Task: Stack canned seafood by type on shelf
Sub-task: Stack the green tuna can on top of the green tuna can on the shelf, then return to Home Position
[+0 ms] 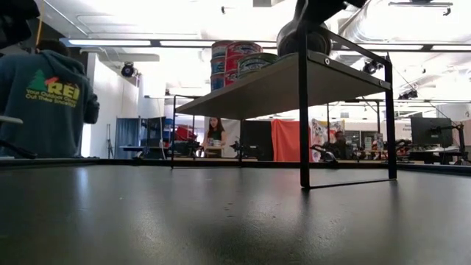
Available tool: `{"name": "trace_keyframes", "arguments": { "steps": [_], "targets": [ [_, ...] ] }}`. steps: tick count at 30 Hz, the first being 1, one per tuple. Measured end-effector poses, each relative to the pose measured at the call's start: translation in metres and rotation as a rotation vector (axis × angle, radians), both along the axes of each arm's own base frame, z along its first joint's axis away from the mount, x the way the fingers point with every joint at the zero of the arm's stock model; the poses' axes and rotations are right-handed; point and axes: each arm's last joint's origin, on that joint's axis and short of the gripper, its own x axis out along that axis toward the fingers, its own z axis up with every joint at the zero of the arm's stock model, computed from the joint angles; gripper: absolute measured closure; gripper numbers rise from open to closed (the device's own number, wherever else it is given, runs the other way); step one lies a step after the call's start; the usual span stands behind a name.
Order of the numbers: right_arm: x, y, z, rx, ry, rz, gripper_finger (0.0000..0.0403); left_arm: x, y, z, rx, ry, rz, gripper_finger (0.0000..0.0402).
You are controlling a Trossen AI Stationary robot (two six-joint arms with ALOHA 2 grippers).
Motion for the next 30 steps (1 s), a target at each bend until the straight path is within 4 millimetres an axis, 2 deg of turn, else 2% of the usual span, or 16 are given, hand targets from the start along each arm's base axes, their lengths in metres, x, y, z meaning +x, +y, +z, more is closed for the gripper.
{"name": "trace_keyframes", "arguments": {
  "steps": [8, 13, 21, 23, 26, 30],
  "targets": [
    [0.0, 0.002, -0.003, 0.148, 0.057, 0.009, 0.0226, 0.0, 0.0, 0.0, 0.029, 0.001, -0.02, 0.0401],
    [0.0, 0.004, -0.004, 0.206, 0.054, 0.002, 0.0195, 0.0, 0.0, 0.0, 0.036, 0.001, -0.025, 0.0401],
    [-0.004, 0.004, 0.009, 0.275, 0.009, -0.009, 0.0143, 0.002, -0.003, 0.005, -0.025, -0.028, -0.036, 0.0401],
    [-0.003, 0.006, 0.019, 0.333, -0.044, -0.031, 0.0142, 0.002, -0.003, 0.017, -0.066, -0.079, -0.087, 0.0401],
    [-0.002, 0.008, 0.036, 0.427, -0.118, -0.05, 0.0141, -0.001, 0.005, 0.052, -0.067, -0.24, -0.182, 0.0401],
    [0.0, 0.013, 0.058, 0.506, -0.231, -0.047, 0.0141, -0.005, 0.036, 0.098, 0.069, -0.45, -0.227, 0.0401]
  ]
}}
